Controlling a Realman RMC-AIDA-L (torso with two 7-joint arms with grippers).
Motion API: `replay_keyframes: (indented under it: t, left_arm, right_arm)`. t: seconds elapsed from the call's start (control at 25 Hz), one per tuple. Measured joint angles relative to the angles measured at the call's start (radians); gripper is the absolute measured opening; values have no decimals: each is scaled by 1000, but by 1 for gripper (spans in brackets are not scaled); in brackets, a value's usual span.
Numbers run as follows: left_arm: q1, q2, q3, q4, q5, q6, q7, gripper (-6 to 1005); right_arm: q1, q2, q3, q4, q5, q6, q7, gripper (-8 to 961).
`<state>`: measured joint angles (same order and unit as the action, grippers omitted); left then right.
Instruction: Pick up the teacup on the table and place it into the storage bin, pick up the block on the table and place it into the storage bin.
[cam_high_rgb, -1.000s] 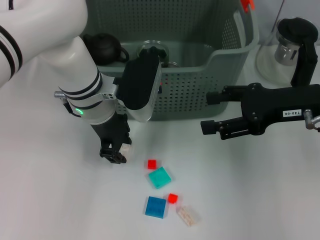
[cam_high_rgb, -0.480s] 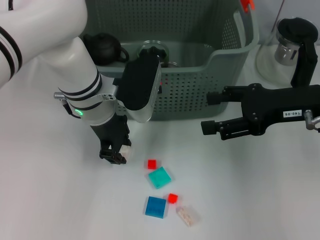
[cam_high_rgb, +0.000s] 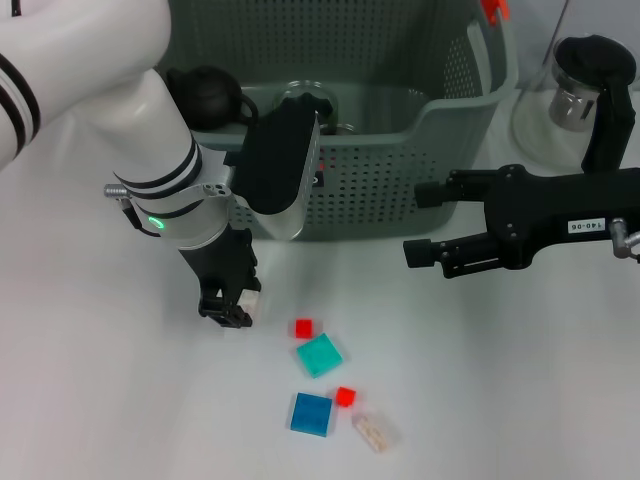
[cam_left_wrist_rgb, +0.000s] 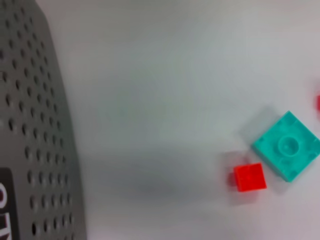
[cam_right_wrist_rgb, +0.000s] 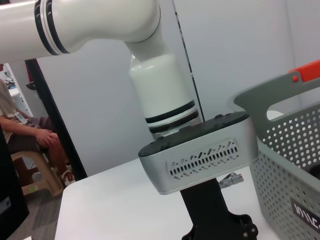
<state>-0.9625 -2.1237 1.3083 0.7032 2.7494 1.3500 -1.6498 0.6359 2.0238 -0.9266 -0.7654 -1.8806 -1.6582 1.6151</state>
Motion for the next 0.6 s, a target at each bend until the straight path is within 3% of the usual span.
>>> replay_keyframes:
  t: [0.24,0.44,0.6]
  left_arm:
    - [28,-2,-23,63,-2,54,-6,445]
    - [90,-18,-118,203,-5,180,-10,459]
    - [162,-39,-247,351,-50,328,-8,470]
  right_arm:
    - [0,-1,2,0,0,0,-3,942]
    - [-2,-1,2,0,0,-3,-4,942]
    - [-4,-4,2,0,1,-11,-4,942]
